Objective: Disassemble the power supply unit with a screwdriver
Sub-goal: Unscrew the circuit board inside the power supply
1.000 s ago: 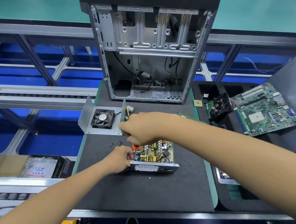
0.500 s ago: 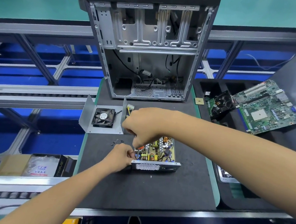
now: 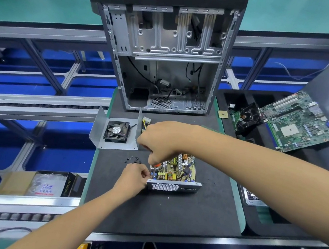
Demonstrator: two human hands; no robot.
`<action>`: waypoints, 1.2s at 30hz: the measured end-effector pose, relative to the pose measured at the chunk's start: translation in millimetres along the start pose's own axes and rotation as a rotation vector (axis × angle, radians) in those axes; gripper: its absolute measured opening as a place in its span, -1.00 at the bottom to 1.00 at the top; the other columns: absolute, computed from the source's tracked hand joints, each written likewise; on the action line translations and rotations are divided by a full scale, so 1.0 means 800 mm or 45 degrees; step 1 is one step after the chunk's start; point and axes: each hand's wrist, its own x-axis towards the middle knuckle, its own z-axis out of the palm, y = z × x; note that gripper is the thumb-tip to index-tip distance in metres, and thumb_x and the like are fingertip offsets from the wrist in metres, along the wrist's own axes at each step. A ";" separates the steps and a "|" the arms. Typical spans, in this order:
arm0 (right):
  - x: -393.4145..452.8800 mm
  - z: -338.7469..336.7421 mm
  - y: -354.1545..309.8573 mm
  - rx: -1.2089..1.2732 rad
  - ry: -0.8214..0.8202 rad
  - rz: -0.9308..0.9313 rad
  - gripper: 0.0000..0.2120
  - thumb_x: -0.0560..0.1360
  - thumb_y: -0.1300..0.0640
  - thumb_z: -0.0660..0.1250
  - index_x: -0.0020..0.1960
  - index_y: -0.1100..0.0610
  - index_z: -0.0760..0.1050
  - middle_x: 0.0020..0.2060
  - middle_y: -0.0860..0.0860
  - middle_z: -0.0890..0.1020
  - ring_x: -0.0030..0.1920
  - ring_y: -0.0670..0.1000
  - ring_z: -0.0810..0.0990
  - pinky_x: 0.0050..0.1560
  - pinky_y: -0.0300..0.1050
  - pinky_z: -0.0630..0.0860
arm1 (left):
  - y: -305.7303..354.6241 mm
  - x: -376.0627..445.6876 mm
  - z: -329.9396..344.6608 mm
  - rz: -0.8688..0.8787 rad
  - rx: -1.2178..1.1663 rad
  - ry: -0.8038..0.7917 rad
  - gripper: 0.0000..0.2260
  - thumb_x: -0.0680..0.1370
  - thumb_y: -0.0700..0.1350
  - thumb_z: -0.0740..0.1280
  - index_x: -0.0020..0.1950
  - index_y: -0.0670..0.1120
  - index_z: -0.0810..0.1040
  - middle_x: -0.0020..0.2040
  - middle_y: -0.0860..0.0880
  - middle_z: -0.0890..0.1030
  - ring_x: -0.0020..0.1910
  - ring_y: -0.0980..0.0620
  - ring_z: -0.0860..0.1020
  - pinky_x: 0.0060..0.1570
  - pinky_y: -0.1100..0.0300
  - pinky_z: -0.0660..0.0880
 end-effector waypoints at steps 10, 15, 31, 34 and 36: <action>0.003 0.004 0.001 0.000 -0.048 0.025 -0.81 0.42 0.04 0.30 -0.16 0.17 0.43 -0.35 -0.01 0.39 -0.41 -0.03 0.35 -0.46 -0.17 0.24 | 0.000 0.005 -0.003 0.070 0.197 -0.056 -0.86 0.41 -0.24 0.31 -0.27 -0.02 0.57 -0.32 0.03 0.59 -0.29 0.03 0.53 -0.26 0.14 0.52; 0.003 0.008 0.008 0.006 -0.036 0.049 -0.74 0.42 0.02 0.30 -0.09 0.23 0.55 -0.34 0.01 0.40 -0.42 -0.02 0.35 -0.47 -0.17 0.20 | -0.012 0.010 -0.001 0.087 0.038 -0.031 -0.84 0.45 -0.19 0.40 -0.30 0.00 0.53 -0.40 0.06 0.55 -0.47 0.17 0.43 -0.41 0.32 0.42; 0.016 0.016 -0.009 -0.150 0.088 -0.043 -0.69 0.42 0.04 0.28 -0.38 0.12 0.24 -0.42 0.03 0.36 -0.46 -0.01 0.33 -0.50 -0.19 0.22 | -0.033 0.009 0.005 0.029 -0.387 -0.073 -0.87 0.27 -0.16 0.31 -0.23 0.02 0.55 -0.29 0.03 0.58 -0.41 0.21 0.43 -0.32 0.39 0.38; 0.017 0.017 -0.009 -0.143 0.109 -0.051 -0.69 0.41 0.04 0.28 -0.38 0.12 0.23 -0.43 0.03 0.35 -0.46 -0.01 0.31 -0.49 -0.18 0.22 | -0.035 0.010 0.008 0.064 -0.330 -0.068 -0.87 0.27 -0.14 0.33 -0.23 0.05 0.54 -0.29 0.08 0.57 -0.43 0.24 0.44 -0.34 0.43 0.38; 0.016 0.015 -0.009 -0.131 0.119 -0.048 -0.69 0.41 0.04 0.28 -0.39 0.12 0.23 -0.43 0.03 0.35 -0.46 -0.01 0.30 -0.48 -0.17 0.22 | -0.036 0.011 0.009 0.085 -0.322 -0.051 -0.85 0.30 -0.19 0.37 -0.24 0.05 0.52 -0.29 0.06 0.56 -0.43 0.28 0.42 -0.33 0.46 0.37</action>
